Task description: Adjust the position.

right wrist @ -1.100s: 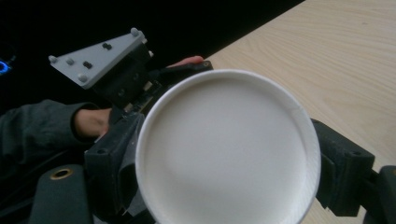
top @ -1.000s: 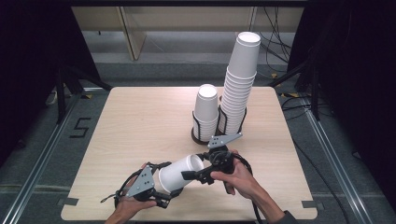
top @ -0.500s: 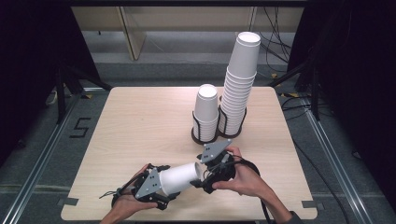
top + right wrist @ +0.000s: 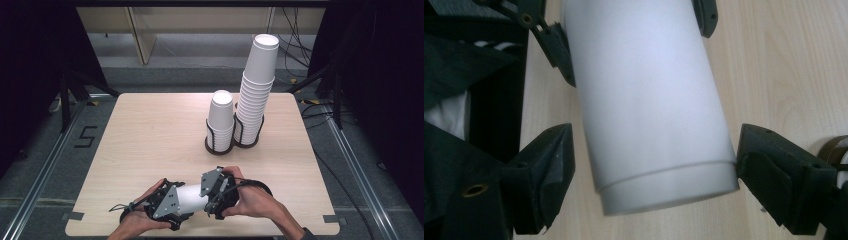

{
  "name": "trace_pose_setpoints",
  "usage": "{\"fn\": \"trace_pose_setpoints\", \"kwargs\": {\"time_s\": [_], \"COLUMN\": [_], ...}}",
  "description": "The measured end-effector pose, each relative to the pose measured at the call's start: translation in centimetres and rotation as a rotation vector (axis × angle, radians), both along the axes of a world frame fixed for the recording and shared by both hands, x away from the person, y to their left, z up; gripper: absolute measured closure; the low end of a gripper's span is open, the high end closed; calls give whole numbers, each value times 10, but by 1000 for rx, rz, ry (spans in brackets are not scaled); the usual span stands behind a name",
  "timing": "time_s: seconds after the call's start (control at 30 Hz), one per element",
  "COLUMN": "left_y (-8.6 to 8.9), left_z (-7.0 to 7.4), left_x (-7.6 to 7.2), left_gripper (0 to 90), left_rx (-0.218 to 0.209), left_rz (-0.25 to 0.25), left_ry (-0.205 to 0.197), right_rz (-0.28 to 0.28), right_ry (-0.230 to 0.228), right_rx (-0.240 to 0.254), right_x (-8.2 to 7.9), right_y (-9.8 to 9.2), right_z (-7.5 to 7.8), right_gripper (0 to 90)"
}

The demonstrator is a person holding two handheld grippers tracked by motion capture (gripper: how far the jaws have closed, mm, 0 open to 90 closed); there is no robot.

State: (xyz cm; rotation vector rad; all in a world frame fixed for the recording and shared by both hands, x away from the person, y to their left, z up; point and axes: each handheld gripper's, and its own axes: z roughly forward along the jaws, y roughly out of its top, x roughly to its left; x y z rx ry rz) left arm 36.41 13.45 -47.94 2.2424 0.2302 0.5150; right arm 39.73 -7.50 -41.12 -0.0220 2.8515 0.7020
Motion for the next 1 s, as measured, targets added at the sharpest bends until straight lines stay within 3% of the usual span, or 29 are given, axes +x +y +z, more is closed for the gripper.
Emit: {"fn": "trace_pose_setpoints", "kwargs": {"time_s": [0.03, 0.07, 0.1, 0.13, 0.17, 0.2, 0.27, 0.47, 0.53, 0.57, 0.73, 0.8, 0.93, 1.0], "left_y": [0, -2, -2, -3, -3, -4, -3, -3, -3, -4, -3, -3, -3, -4], "left_z": [0, 0, 0, -1, -1, -1, 0, 0, 1, 0, 2, 1, 1, -1], "left_x": [0, -2, -2, -2, -2, -2, -2, -4, -3, -3, -3, -4, -3, -4], "left_gripper": [106, 105, 105, 105, 106, 105, 105, 105, 105, 105, 105, 105, 105, 103], "left_rx": [0, 7, 12, 10, 10, -5, 12, -18, -1, -21, -12, -12, -2, -24], "left_rz": [0, -7, -13, -13, -16, -9, -20, -19, -27, -23, -36, -38, -39, -36], "left_ry": [0, 0, 4, 2, 1, 2, -4, 7, 1, 7, 0, 4, 7, 19], "right_rz": [0, 14, -6, 37, -7, -15, -21, 20, 51, 58, 61, 14, 22, 23], "right_ry": [0, -16, -8, -27, -4, -2, 1, -14, -11, -18, -1, 21, 25, 26], "right_rx": [0, -30, -47, -59, -75, -90, -104, -106, -95, -100, -102, -116, -116, -126], "right_x": [0, -1, -3, 0, -4, -4, -5, -3, 0, 1, 1, -3, -2, -3], "right_y": [0, 4, 5, 6, 7, 7, 8, 11, 11, 11, 12, 11, 11, 11], "right_z": [0, -4, -5, -6, -7, -8, -10, -15, -17, -17, -21, -21, -22, -22], "right_gripper": [174, 174, 175, 181, 184, 184, 183, 190, 197, 200, 209, 228, 232, 236]}}
